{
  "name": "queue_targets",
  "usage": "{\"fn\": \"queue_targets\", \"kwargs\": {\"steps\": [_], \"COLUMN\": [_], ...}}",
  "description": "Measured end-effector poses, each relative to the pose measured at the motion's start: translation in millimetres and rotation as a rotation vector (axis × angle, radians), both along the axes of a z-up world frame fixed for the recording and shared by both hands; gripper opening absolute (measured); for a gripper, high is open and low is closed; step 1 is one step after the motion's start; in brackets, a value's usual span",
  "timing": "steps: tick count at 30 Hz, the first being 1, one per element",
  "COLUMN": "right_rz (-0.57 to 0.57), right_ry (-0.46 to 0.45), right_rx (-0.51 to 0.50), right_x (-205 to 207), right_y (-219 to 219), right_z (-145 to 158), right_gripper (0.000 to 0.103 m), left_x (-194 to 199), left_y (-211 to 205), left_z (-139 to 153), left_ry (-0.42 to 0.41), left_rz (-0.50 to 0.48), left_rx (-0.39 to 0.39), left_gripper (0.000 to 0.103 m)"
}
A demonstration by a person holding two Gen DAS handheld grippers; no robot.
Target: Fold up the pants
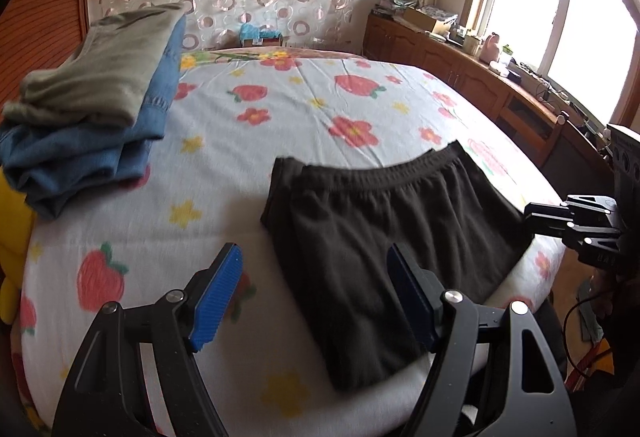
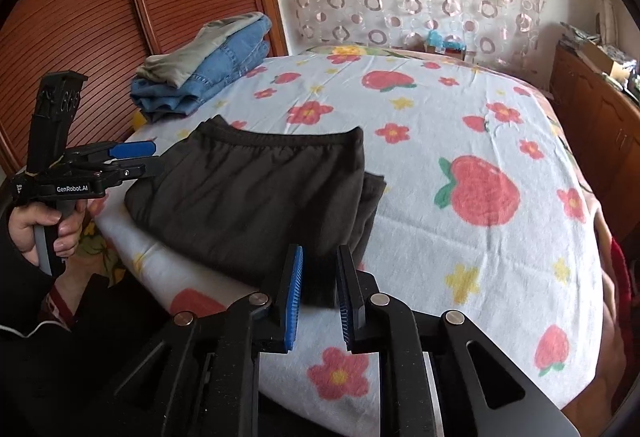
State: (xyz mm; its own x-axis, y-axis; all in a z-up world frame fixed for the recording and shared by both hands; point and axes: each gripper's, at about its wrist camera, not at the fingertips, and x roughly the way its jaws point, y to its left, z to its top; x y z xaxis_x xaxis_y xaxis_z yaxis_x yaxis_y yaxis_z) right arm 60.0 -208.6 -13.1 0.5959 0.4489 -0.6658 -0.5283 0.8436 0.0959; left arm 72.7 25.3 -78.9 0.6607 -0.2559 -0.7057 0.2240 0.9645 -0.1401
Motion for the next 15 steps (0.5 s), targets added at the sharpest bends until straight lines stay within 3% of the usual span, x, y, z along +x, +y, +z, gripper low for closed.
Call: {"fn": "queue_targets", "kwargs": {"steps": [4, 10, 15], "right_rz": [-0.036, -0.081, -0.107], "right_ry": [0.009, 0.029, 0.015], "right_rx": [-0.01, 0.01, -0.029], "right_x": [17.1, 44.3, 56.0], "right_y": [7.3, 18.4, 28.5], "right_z": [0.6, -1.7, -7.6], "right_gripper": [0.024, 0.024, 0.024], "left_x": [17.8, 35.9, 43.0], "left_y": [-3.7, -4.6, -3.1], "left_z": [-1.0, -5.7, -12.8], "left_ry": [0.003, 0.017, 0.043], "left_rz": [-0.001, 0.0, -0.007], "left_rx": [0.005, 0.009, -0.008], "left_gripper": [0.076, 0.076, 0.075]}}
